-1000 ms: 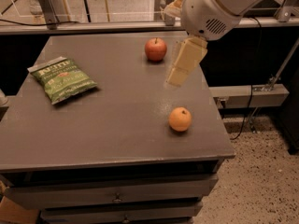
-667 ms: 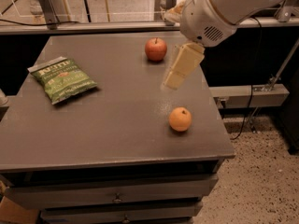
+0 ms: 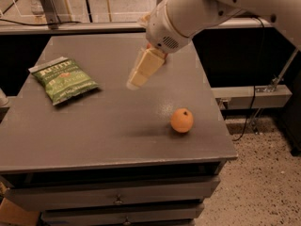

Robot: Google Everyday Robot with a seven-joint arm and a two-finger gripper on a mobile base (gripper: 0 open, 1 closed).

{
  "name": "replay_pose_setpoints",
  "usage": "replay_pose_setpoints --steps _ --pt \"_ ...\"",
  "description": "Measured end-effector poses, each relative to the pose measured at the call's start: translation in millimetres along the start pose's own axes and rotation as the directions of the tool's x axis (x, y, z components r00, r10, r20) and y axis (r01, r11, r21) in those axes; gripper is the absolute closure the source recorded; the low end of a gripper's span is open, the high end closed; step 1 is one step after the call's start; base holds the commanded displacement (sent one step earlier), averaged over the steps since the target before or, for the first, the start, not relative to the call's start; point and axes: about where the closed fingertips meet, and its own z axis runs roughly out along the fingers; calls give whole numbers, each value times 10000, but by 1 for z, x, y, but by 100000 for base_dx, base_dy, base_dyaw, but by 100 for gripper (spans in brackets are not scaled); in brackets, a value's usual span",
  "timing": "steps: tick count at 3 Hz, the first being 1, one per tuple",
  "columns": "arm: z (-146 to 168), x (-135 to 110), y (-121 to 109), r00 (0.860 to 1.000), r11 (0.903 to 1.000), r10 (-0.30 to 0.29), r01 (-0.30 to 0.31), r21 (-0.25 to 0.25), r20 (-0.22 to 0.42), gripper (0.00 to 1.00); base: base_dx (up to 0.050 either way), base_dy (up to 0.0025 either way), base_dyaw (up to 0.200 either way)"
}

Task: Pick green jalapeno chip bag

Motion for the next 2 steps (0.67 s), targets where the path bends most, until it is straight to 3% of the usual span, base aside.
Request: replay_pose_setpoints --steps 2 --pt "90 -36 -15 9974 9979 435 -406 -513 568 0 0 0 0"
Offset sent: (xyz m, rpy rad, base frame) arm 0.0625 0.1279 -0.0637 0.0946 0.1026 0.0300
